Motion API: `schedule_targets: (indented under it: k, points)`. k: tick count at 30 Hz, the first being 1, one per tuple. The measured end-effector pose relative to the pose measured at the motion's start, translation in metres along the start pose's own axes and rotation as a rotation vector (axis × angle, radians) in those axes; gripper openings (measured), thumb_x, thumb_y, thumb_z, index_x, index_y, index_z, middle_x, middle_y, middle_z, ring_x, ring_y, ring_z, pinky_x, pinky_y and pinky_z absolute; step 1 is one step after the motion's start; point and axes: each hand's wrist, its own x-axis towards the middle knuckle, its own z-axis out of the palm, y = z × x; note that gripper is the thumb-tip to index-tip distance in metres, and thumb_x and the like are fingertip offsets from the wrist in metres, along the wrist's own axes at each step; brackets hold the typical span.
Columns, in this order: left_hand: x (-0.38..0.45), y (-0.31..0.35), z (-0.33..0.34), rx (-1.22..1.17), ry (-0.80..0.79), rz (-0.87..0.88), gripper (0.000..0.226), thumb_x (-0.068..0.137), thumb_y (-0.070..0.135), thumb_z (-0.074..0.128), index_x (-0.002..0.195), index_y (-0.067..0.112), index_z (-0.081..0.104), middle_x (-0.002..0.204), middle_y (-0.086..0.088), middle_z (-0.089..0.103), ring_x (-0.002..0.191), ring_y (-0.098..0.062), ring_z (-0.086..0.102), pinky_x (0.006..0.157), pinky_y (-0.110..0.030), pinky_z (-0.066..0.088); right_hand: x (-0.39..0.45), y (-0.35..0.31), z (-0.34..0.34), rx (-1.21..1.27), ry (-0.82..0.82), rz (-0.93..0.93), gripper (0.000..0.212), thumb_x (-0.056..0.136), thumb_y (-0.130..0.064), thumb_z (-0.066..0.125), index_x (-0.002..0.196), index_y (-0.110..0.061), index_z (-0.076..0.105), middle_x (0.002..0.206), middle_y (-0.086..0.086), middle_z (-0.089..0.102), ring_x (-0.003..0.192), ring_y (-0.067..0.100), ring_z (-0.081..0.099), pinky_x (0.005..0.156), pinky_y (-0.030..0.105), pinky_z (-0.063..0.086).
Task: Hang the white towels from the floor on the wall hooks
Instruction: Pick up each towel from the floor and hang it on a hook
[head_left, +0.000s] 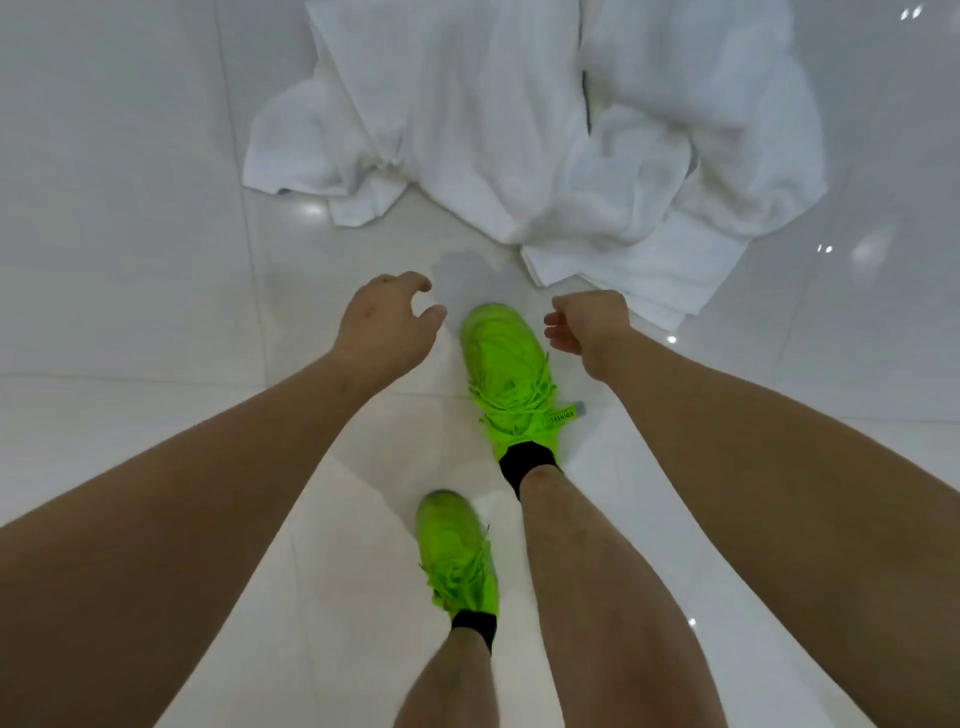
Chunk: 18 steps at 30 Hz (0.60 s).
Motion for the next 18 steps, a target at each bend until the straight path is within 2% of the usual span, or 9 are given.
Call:
schedule_targets:
  k: [5,8,10,12,15,18]
  points:
    - [0.041,-0.005,0.037,-0.004,-0.046,-0.001,0.042,0.092,0.04,0.058,0.128,0.018,0.059,0.122,-0.011,0.059,0.113,-0.028,0.055,0.101,-0.033,0.039,0.055,0.011,0.025,0.209,0.011,0.137,0.02,0.09,-0.015,0.068,0.1,-0.001,0.059,0.076,0.016,0.06,0.055,0.021,0.055,0.054,0.03,0.051]
    - [0.051,-0.007,0.05,-0.007,-0.084,-0.014,0.042,0.093,0.042,0.056,0.128,0.021,0.059,0.123,-0.008,0.059,0.115,-0.026,0.055,0.101,-0.034,0.04,0.068,0.003,0.034,0.363,-0.003,0.162,0.015,0.092,-0.014,0.067,0.088,-0.005,0.055,0.056,0.009,0.051,0.038,0.016,0.044,0.042,0.023,0.044]
    - [0.055,-0.009,0.054,0.003,-0.11,-0.029,0.041,0.093,0.043,0.055,0.129,0.022,0.059,0.123,-0.007,0.058,0.115,-0.025,0.054,0.101,-0.033,0.039,0.074,-0.001,0.038,0.436,0.009,0.169,0.021,0.093,-0.008,0.064,0.079,-0.008,0.049,0.041,0.004,0.042,0.028,0.013,0.035,0.036,0.018,0.037]
    - [0.059,-0.009,0.055,0.014,-0.125,-0.039,0.042,0.094,0.044,0.054,0.129,0.022,0.059,0.124,-0.007,0.058,0.116,-0.025,0.054,0.1,-0.032,0.038,0.075,-0.002,0.04,0.433,0.02,0.171,0.02,0.093,-0.003,0.059,0.077,-0.007,0.048,0.038,0.004,0.042,0.026,0.014,0.035,0.035,0.018,0.037]
    - [0.062,-0.004,0.051,0.014,-0.132,-0.035,0.042,0.094,0.045,0.053,0.129,0.021,0.059,0.127,-0.007,0.058,0.119,-0.025,0.052,0.102,-0.033,0.036,0.07,-0.001,0.039,0.384,0.021,0.186,0.01,0.092,0.0,0.052,0.085,-0.006,0.053,0.052,0.01,0.051,0.027,0.015,0.043,0.039,0.022,0.044]
    - [0.064,0.005,0.04,0.017,-0.13,-0.02,0.042,0.094,0.045,0.054,0.128,0.021,0.059,0.126,-0.007,0.059,0.119,-0.024,0.052,0.102,-0.033,0.036,0.065,-0.003,0.039,0.359,0.049,0.153,0.009,0.085,-0.001,0.052,0.079,-0.008,0.051,0.05,0.009,0.05,0.03,0.017,0.044,0.042,0.022,0.043]
